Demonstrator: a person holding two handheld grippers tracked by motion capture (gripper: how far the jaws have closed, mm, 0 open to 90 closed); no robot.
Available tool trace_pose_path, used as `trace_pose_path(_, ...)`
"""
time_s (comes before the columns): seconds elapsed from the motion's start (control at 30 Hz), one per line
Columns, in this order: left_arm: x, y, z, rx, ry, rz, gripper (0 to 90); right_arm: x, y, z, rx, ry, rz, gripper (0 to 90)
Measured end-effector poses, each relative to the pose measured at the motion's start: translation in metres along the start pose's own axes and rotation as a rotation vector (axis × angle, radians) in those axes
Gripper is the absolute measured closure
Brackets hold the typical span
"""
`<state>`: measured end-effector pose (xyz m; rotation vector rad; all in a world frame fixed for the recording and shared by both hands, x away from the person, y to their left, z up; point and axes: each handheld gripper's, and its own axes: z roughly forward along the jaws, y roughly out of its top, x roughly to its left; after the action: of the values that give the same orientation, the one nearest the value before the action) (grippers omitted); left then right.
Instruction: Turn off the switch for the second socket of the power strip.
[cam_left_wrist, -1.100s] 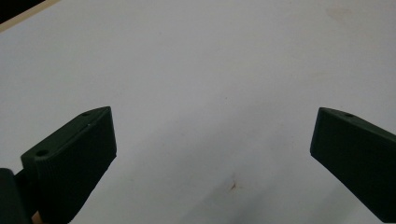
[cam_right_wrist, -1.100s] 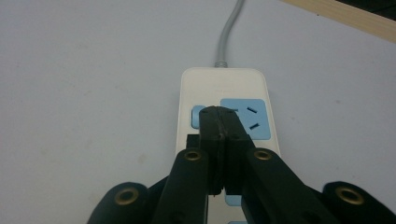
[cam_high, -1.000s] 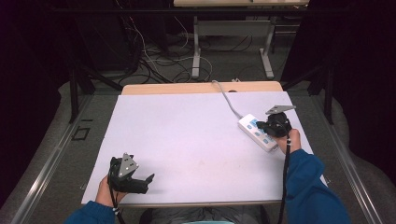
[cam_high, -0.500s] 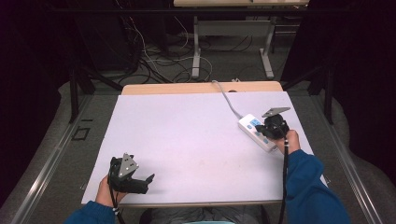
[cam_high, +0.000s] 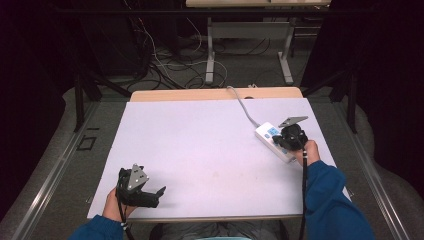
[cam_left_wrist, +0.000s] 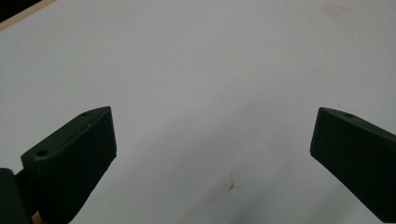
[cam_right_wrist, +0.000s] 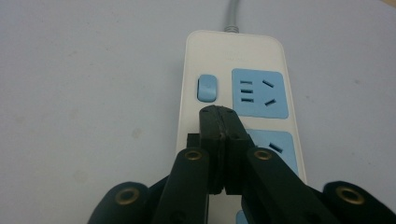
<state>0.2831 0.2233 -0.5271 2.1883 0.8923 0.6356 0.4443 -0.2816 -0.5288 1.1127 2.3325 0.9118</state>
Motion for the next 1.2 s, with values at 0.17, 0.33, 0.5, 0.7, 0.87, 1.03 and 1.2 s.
trace_pose_path(0.17, 0.0003, -0.0001, 0.0005, 0.001, -0.003, -0.001, 0.4, -0.0002, -0.0010, 0.0003, -0.009, 0.007, 0.003, 90.0)
trace_pose_path(0.33, 0.0002, -0.0002, 0.0005, -0.001, -0.003, -0.002, 0.5, 0.0004, -0.0015, 0.0006, -0.010, 0.006, 0.010, 90.0)
trace_pose_path(0.5, 0.0005, -0.0003, 0.0002, 0.000, 0.006, 0.004, 0.4, 0.0031, -0.0006, 0.0010, 0.000, -0.008, -0.003, 90.0)
trace_pose_path(0.7, 0.0006, -0.0005, 0.0000, 0.002, 0.007, 0.002, 0.5, 0.0037, -0.0011, 0.0015, -0.007, -0.015, -0.006, 90.0)
trace_pose_path(0.87, 0.0000, -0.0003, 0.0004, 0.006, 0.006, 0.005, 0.5, 0.0042, -0.0027, 0.0013, -0.017, -0.014, 0.003, 90.0)
trace_pose_path(1.03, 0.0003, -0.0004, 0.0001, 0.005, 0.007, 0.003, 0.5, 0.0033, -0.0033, 0.0011, -0.020, -0.010, 0.004, 90.0)
trace_pose_path(1.2, 0.0001, -0.0005, 0.0001, 0.006, 0.002, 0.001, 0.5, 0.0045, -0.0038, 0.0012, -0.024, -0.015, 0.007, 90.0)
